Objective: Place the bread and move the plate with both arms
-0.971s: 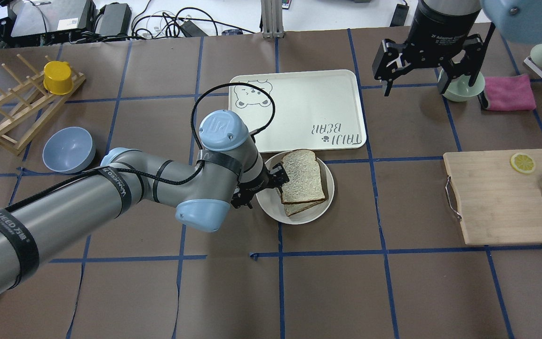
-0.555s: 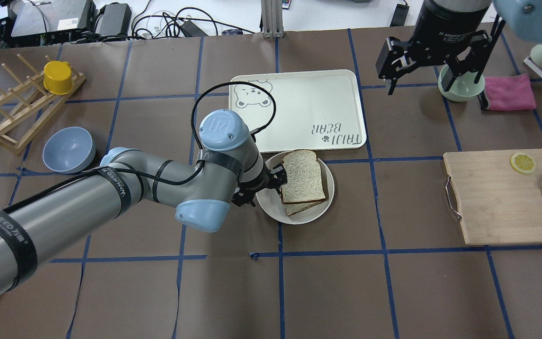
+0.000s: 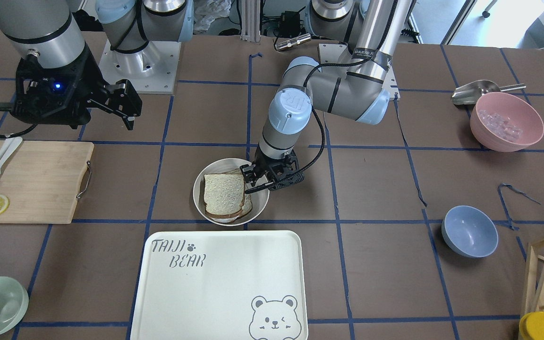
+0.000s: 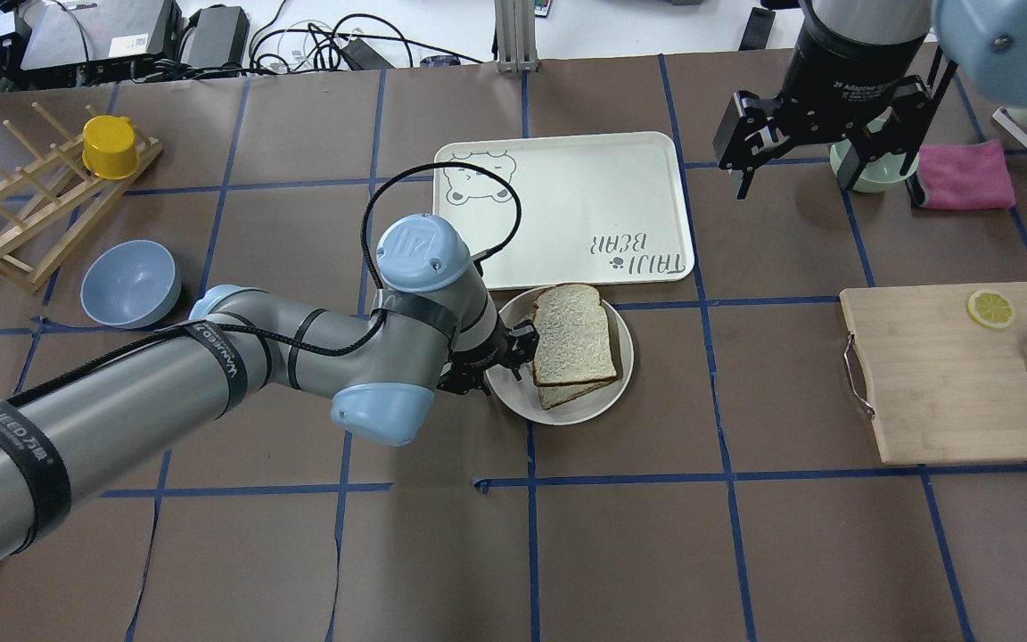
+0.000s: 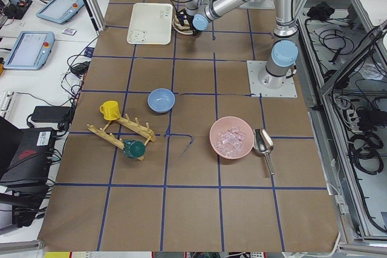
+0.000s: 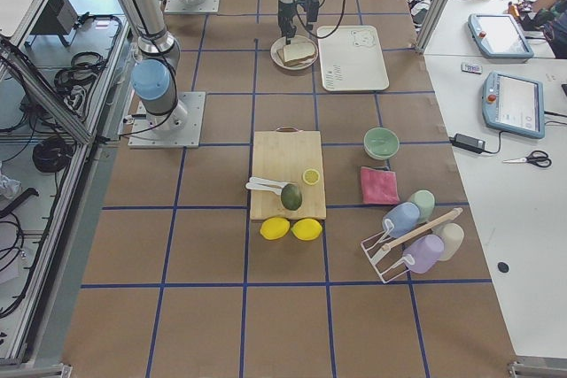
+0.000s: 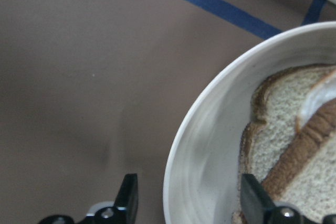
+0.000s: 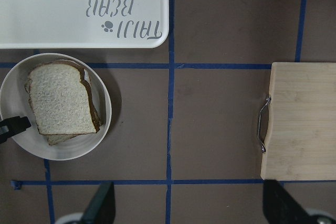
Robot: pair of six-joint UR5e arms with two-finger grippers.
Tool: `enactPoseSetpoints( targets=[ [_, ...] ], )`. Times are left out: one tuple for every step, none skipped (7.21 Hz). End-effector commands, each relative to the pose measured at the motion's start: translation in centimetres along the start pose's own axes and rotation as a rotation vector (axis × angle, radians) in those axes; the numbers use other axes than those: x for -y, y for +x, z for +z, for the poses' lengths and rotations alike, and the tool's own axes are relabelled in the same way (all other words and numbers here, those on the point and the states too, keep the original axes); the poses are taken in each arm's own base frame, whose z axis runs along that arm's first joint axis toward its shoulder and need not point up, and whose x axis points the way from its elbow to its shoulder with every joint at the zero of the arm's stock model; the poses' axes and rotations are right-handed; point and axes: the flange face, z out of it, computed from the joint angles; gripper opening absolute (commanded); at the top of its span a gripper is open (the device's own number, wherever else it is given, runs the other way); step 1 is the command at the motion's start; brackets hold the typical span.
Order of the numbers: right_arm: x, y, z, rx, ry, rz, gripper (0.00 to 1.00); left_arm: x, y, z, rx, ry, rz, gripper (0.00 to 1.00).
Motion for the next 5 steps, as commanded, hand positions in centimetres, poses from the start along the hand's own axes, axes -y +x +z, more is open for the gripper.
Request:
enactPoseSetpoints(
  targets=[
    [-0.4, 0.0, 0.3, -0.003, 0.002, 0.002, 1.00, 0.1, 0.2, -0.1, -0.011, 0.000, -0.001, 0.00],
    [-0.5, 0.0, 0.3, -0.004, -0.003, 0.004, 1.00, 0.2, 0.3, -0.7, -0.019, 0.009, -0.002, 0.00],
    [-0.4, 0.0, 0.2, -0.004, 0.003, 0.004, 1.00, 0.3, 0.5, -1.4, -0.031, 0.019, 0.001, 0.00],
    [-0.4, 0.0, 0.2, -0.004, 0.005, 0.004, 1.00, 1.0, 0.9, -3.0, -0.057, 0.044, 0.005, 0.00],
    [-0.4, 0.0, 0.2, -0.003, 0.003, 0.004, 1.00, 2.1, 1.2, -4.4, -0.077, 0.068, 0.036, 0.00]
  ],
)
